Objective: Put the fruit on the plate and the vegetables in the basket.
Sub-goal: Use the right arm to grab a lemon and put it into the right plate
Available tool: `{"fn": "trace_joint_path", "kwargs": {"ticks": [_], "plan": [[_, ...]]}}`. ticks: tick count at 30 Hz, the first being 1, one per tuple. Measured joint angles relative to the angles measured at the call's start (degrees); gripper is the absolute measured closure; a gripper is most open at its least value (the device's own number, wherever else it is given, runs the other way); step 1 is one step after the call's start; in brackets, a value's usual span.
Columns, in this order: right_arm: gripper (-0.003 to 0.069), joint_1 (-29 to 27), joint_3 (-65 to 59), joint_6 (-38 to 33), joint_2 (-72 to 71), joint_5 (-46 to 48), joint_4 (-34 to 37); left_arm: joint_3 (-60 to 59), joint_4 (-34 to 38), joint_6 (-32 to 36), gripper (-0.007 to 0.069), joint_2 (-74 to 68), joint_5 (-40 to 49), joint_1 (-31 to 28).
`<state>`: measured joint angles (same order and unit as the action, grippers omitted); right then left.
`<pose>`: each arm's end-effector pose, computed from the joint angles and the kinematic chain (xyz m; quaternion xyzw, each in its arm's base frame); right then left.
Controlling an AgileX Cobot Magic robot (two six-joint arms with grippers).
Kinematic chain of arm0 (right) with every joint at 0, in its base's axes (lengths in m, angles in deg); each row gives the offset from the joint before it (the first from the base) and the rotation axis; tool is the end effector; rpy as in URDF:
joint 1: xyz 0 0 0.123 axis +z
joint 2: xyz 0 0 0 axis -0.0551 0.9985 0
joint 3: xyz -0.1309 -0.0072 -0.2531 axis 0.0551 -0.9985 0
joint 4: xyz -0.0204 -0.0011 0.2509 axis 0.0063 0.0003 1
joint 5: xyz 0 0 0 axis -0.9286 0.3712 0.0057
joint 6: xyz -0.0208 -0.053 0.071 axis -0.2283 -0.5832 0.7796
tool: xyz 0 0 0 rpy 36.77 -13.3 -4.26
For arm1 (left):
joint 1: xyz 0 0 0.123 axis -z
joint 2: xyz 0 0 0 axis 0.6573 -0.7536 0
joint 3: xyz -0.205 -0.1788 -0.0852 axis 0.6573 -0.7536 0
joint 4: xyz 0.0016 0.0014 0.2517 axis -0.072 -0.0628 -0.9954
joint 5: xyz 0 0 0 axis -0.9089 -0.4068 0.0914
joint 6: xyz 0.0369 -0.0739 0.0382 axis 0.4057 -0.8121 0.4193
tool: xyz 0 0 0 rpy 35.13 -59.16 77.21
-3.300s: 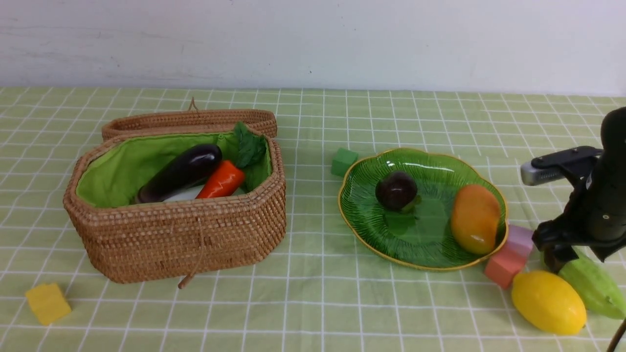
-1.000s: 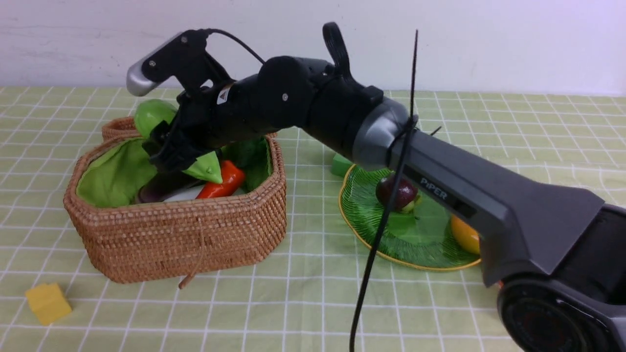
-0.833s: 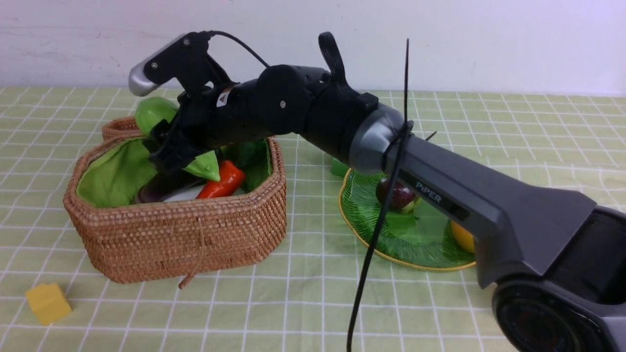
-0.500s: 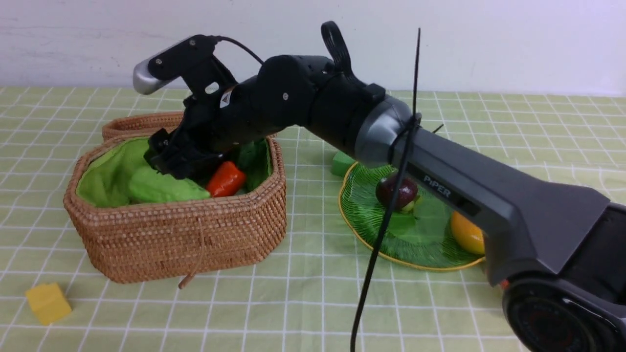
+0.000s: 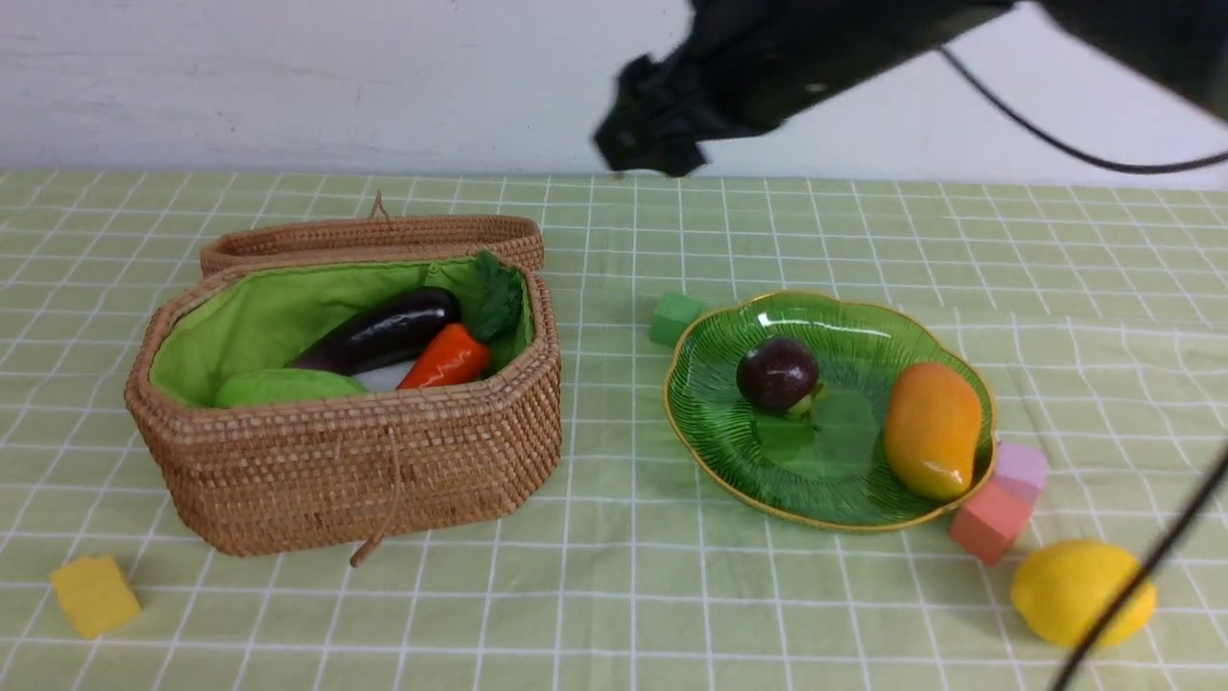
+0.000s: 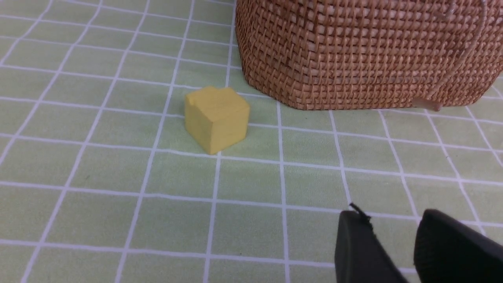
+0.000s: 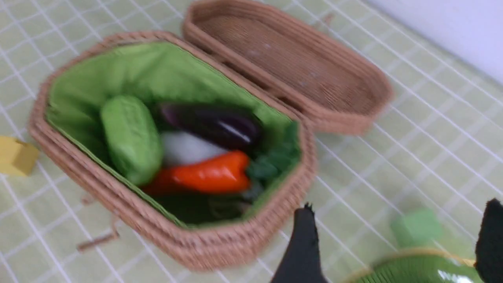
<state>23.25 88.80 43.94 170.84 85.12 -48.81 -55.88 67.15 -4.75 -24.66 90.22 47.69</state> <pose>0.3550 0.1969 0.3945 -0.3400 0.8259 0.1433 0.4264 0.0517 -0.0022 0.1680 -0.0538 0.8144 -0.0791 0.5723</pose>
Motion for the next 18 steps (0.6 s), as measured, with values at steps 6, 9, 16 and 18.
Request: {"fn": "trace_joint_path", "kwargs": {"ticks": [6, 9, 16, 18], "plan": [[0.0118, -9.3, -17.8, 3.9, -11.6, 4.9, -3.9, 0.0, 0.0, 0.0, 0.0407, 0.0, 0.0, 0.0], [0.0118, -14.4, -25.8, 12.2, -13.8, 12.5, -4.5, 0.0, 0.0, 0.0, 0.0407, 0.0, 0.0, 0.0], [0.0118, -21.0, -36.6, 16.9, -14.4, 14.7, -7.4, 0.0, 0.0, 0.0, 0.0407, 0.0, 0.0, 0.0], [0.0118, -23.0, -37.8, 23.1, -14.8, 14.1, -7.2, 0.0, 0.0, 0.0, 0.0407, 0.0, 0.0, 0.0]]}}
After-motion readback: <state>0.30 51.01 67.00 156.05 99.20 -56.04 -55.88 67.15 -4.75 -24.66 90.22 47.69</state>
